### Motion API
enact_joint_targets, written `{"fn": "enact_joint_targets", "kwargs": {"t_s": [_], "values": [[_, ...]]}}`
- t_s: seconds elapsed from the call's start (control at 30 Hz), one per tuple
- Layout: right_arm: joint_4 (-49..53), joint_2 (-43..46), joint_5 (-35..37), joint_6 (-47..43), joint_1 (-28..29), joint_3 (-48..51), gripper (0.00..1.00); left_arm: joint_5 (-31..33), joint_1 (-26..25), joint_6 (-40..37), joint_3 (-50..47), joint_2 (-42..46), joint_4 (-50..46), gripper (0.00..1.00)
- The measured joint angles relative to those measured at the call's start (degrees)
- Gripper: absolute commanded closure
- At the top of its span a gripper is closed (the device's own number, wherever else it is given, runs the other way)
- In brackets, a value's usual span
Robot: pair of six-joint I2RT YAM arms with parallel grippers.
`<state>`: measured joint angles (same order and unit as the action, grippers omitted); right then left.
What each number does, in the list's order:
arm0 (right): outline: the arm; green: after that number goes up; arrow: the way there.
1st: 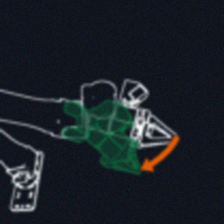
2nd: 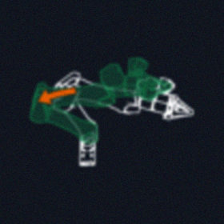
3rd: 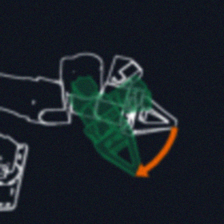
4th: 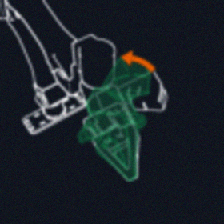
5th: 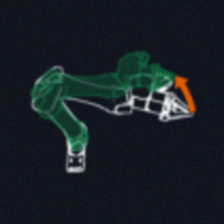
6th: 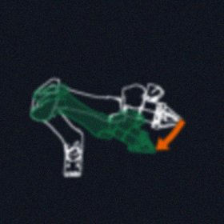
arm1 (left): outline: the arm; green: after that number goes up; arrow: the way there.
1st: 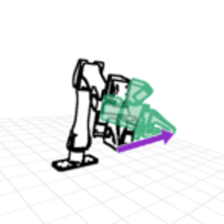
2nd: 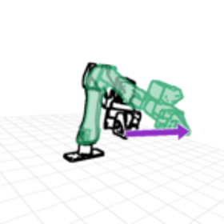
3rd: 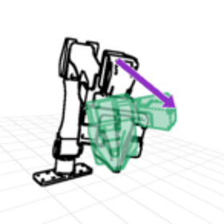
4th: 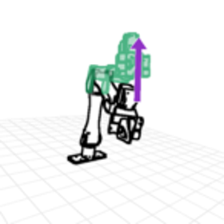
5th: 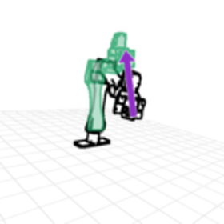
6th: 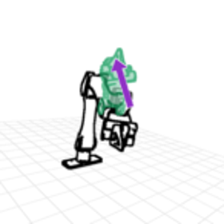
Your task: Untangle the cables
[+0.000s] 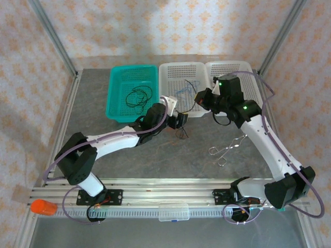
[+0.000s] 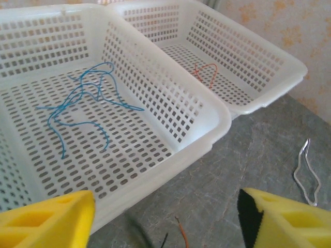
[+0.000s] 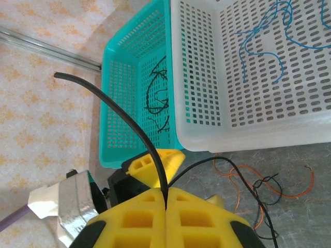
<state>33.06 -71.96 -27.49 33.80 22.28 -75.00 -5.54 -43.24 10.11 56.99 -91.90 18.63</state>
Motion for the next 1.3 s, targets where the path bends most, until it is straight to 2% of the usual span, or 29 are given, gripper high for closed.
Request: {"fn": "enact_joint_targets", "kwargs": {"t_s": [0.2, 0.4, 0.43, 0.5, 0.6, 0.67, 0.77, 0.83, 0.93, 1.03, 1.17, 1.3], "values": [[0.55, 0.00, 0.11, 0.00, -0.13, 0.00, 1.00, -0.11, -1.03, -1.36, 0.66, -0.39, -1.68, 0.61], [-0.20, 0.02, 1.92, -0.74, -0.37, 0.50, 1.00, 0.09, -1.01, -1.60, 1.49, -0.31, -3.19, 0.98], [-0.96, 0.07, 2.43, -1.05, -0.37, 1.07, 1.00, 0.22, -1.01, -1.57, 1.49, -0.28, -3.61, 1.00], [-2.43, 0.33, 3.37, -1.81, -0.37, 2.60, 1.00, 0.66, -1.01, -1.68, 1.51, -0.09, -4.63, 1.00], [-4.92, 2.27, 5.84, -3.50, -0.37, 6.16, 0.75, 1.62, -1.01, -1.33, 2.16, 0.13, -5.97, 1.00], [-6.95, 5.62, 10.19, -5.25, -0.37, 9.64, 0.54, 2.14, -0.98, -0.81, 2.99, 0.26, -6.62, 1.00], [-10.10, 13.25, 19.06, -7.85, -0.39, 16.00, 0.35, 2.14, -0.57, 0.87, 4.04, 0.26, -6.91, 1.00], [-12.55, 18.38, 24.76, -9.53, -0.39, 20.09, 0.31, 1.77, 0.15, 2.27, 4.09, 0.39, -6.93, 1.00], [-16.26, 23.74, 32.02, -11.32, -0.52, 26.62, 0.30, 0.90, 1.77, 4.39, 4.09, 0.61, -6.93, 1.00], [-19.06, 25.27, 34.18, -11.58, -0.72, 32.96, 0.29, -0.74, 3.34, 6.21, 4.09, 1.16, -6.91, 1.00], [-21.94, 23.56, 28.30, -12.98, -0.74, 38.64, 0.28, -4.04, 5.22, 7.93, 4.09, 2.23, -6.88, 1.00], [-25.62, 20.68, 17.81, -16.90, -0.74, 39.43, 0.30, -6.84, 6.25, 8.70, 4.09, 3.10, -6.86, 1.00]]}}
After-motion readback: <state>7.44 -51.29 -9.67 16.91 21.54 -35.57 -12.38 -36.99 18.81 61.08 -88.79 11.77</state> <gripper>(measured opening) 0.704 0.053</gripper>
